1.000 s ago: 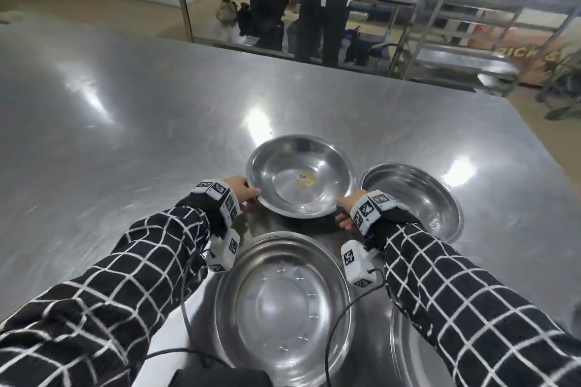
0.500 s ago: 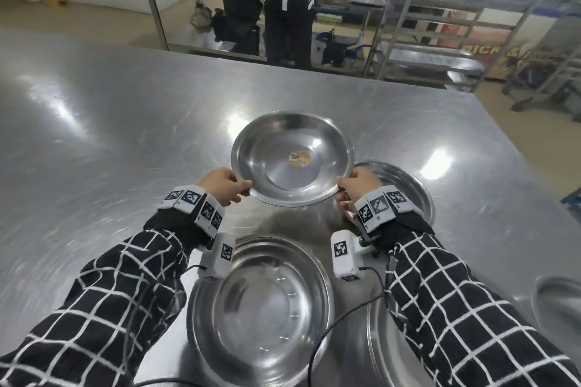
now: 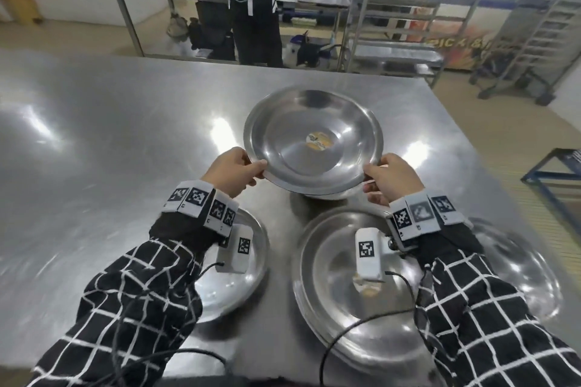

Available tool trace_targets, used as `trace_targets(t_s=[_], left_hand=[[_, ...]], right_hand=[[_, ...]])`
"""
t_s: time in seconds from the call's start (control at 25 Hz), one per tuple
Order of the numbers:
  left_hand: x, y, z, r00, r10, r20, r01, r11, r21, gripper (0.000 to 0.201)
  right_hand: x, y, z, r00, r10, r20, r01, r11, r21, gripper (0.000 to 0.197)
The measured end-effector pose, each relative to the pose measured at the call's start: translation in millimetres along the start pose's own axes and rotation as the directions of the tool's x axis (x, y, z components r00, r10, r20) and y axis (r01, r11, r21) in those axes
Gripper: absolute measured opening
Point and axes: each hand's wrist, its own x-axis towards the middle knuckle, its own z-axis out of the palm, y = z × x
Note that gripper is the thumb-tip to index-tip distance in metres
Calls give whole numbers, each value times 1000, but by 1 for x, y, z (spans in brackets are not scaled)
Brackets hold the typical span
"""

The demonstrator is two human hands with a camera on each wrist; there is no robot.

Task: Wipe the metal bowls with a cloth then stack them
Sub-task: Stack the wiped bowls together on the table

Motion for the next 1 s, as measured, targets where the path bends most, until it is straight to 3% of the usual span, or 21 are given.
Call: trace_targets(t_s=[0.28,0.4,0.68,1.0], left_hand=[[-94,24,84,1000,6,22,-7,996,88,24],[-132,14,113,999,-52,-11,53,990,131,28],[-198,-1,142,994,-111,3,107,960,258,30],[-223,-15,157,974,-213,-74,223,857,465,35]], right_hand=[[-59,71,-103,999,3,33,0,997,-83,14],[-78,106,-128,997,27,74,-15,987,-162,14],[-111,159,-137,994,42,98,-19,973,-228,23],[-120,183,-133,987,-132,87,158,859,-487,31]])
